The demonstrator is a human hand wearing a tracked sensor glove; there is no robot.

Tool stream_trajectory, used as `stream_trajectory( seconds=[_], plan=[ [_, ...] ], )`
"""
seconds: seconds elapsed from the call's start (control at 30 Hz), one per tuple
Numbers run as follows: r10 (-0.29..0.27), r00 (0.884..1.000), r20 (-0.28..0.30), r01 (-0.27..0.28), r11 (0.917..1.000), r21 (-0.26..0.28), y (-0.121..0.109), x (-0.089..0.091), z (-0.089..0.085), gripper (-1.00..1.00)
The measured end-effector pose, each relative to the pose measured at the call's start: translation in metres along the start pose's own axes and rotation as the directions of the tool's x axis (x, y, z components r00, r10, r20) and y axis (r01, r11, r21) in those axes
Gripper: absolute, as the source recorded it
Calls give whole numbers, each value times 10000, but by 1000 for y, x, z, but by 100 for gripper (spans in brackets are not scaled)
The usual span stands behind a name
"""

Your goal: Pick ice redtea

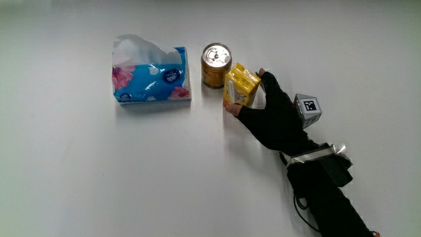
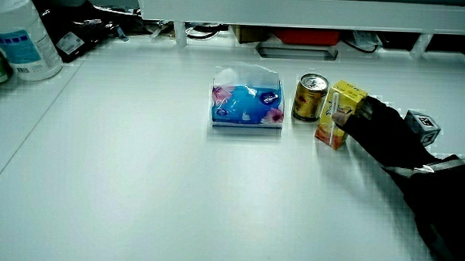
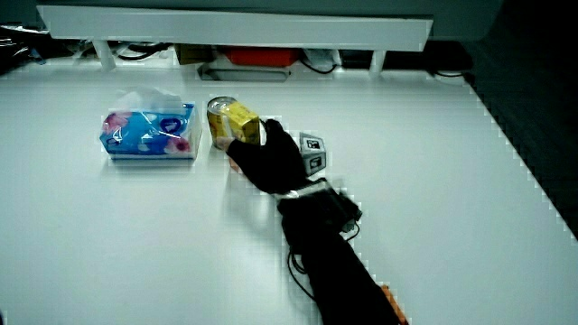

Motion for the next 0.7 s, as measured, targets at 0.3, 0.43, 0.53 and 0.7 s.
stream_trajectory(
  seconds=[0.3,0.43,0.53,0.7],
  plan=[
    [669,9964,-523,-621,9941,888,-3,2,4,49],
    [810,9943,-699,-721,9900,1215,-6,1,3,60],
    [1025,9929,-608,-936,9865,1346,-6,2,3,69],
    [1212,9914,-492,-1126,9822,1502,-8,-1,2,83]
  ],
)
